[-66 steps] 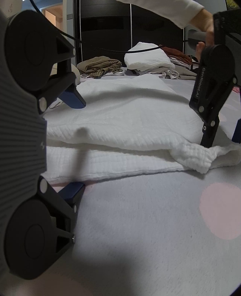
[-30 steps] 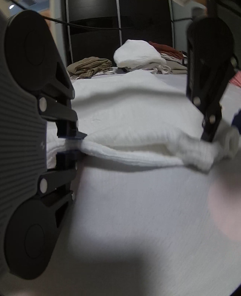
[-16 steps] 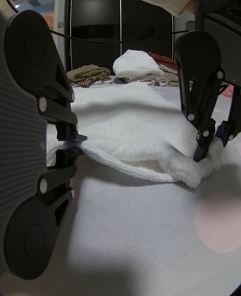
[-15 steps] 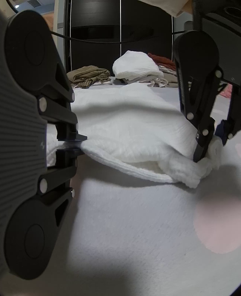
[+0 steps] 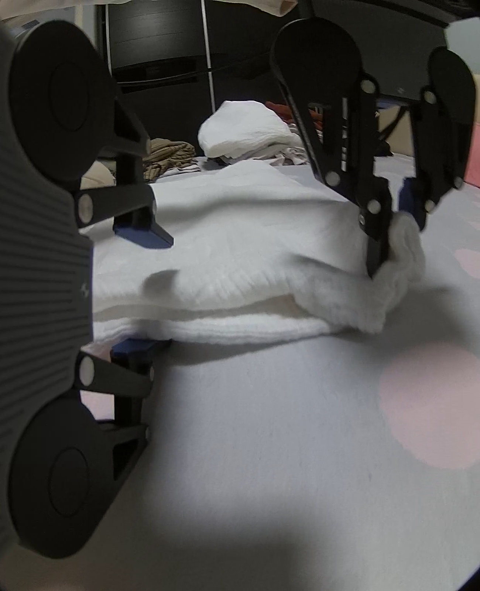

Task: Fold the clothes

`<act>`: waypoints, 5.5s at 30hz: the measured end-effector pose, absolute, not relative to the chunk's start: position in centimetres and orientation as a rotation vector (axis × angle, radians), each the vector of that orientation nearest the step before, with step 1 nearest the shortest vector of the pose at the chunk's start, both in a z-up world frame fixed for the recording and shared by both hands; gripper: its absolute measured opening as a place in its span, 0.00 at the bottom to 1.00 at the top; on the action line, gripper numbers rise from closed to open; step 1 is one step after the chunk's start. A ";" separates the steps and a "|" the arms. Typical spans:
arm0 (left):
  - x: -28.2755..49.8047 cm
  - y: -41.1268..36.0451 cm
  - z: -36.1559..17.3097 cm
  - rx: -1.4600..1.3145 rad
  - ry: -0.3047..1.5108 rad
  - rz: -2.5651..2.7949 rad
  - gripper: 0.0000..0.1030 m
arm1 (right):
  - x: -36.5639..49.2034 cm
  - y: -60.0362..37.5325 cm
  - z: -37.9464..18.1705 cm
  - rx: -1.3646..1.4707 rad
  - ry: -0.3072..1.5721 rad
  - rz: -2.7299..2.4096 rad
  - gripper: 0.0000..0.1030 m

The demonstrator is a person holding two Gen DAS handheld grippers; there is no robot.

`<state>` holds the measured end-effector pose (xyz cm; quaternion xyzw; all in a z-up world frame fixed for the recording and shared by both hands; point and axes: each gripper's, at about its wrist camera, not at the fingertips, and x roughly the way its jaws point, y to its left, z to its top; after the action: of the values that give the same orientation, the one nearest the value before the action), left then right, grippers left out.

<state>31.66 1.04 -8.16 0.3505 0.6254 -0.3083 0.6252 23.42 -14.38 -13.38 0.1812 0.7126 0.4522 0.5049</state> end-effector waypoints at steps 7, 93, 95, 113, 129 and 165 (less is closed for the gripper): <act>31.4 -1.3 -8.1 0.815 1.389 -0.730 0.08 | 22.7 -13.5 -13.3 0.356 1.691 1.105 0.07; -17.0 14.8 3.4 0.012 1.138 0.570 0.48 | -1.3 3.8 -10.1 0.327 1.483 1.220 0.71; -16.7 13.0 3.0 0.136 1.116 0.520 0.48 | -1.7 4.0 -10.9 0.357 1.505 1.197 0.71; -14.0 8.2 -2.2 0.409 1.259 0.338 0.39 | -1.0 3.8 -13.1 0.458 1.500 1.293 0.70; -16.1 13.2 -0.5 -0.138 1.295 0.540 0.04 | -1.7 4.5 -13.7 0.586 1.436 1.351 0.08; -24.4 16.9 5.4 -0.354 0.949 0.827 0.43 | -9.1 10.5 -8.0 0.127 1.393 1.566 0.71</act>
<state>-24.39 16.86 5.42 -0.1646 0.4414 0.3845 0.7939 -9.10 10.51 -8.05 0.0524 0.5753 0.6471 0.4976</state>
